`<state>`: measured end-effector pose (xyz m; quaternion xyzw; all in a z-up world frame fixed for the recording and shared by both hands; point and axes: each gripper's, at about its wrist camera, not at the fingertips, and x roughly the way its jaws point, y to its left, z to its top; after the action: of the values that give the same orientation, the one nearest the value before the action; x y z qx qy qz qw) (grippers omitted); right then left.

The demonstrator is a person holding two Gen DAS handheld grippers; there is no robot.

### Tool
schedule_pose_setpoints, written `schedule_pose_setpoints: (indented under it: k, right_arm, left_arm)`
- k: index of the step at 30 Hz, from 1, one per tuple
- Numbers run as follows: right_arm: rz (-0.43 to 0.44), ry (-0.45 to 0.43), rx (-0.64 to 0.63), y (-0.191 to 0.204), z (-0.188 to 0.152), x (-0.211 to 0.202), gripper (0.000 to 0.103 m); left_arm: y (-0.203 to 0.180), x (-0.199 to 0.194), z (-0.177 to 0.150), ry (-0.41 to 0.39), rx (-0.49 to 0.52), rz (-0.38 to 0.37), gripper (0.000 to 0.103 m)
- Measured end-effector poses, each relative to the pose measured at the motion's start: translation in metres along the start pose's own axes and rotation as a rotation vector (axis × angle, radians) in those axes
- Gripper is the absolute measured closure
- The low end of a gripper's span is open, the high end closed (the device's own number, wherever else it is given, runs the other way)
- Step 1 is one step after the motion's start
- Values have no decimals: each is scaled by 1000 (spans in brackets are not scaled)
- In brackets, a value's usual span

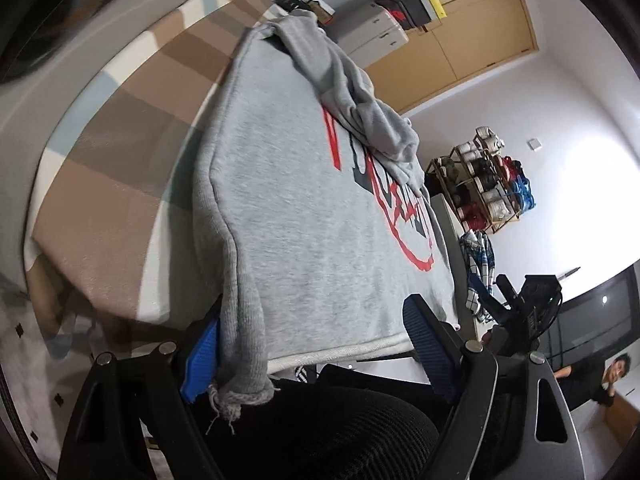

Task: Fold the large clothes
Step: 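Grasp the hoodie hem with the left tool and lift it up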

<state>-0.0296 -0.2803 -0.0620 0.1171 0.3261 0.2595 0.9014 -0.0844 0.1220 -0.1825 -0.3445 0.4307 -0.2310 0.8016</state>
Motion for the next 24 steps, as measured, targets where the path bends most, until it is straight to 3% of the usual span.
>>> schedule_pose_setpoints:
  k: [1,2,4,8,10,11,15,18,22,24]
  right_arm:
    - [2,0,-2,0,0,0,0]
    - [2,2,-1,0,0,0,0]
    - [4,6,3,0,0,1,0]
    - [11,9,5,0,0,2,0]
    - [16,12,5,0,-1,2,0]
    - [23,16,6,1,-1,3,0]
    - [86,60,22,4,-5,8,0]
    - [124,100,-24,24,-10,14,0]
    - [246,165,-43,69,-25,24,0]
    - [368,210,-1,91,-37,33,0]
  left_arm:
    - [0,0,0,-5,6,3,30]
    - [0,0,-1,-12,12,13,43]
    - [3,3,-4,-17,21,67,46]
    - [1,2,-5,-18,42,101,52]
    - [0,5,-3,4,40,136,72]
    - [0,9,-2,23,39,142,95]
    - [3,8,3,28,-2,105,97]
    - [3,-2,15,2,-92,-14,98]
    - [-22,-12,32,-14,-94,-81,98]
    - [-39,-14,38,-8,-81,-106,99]
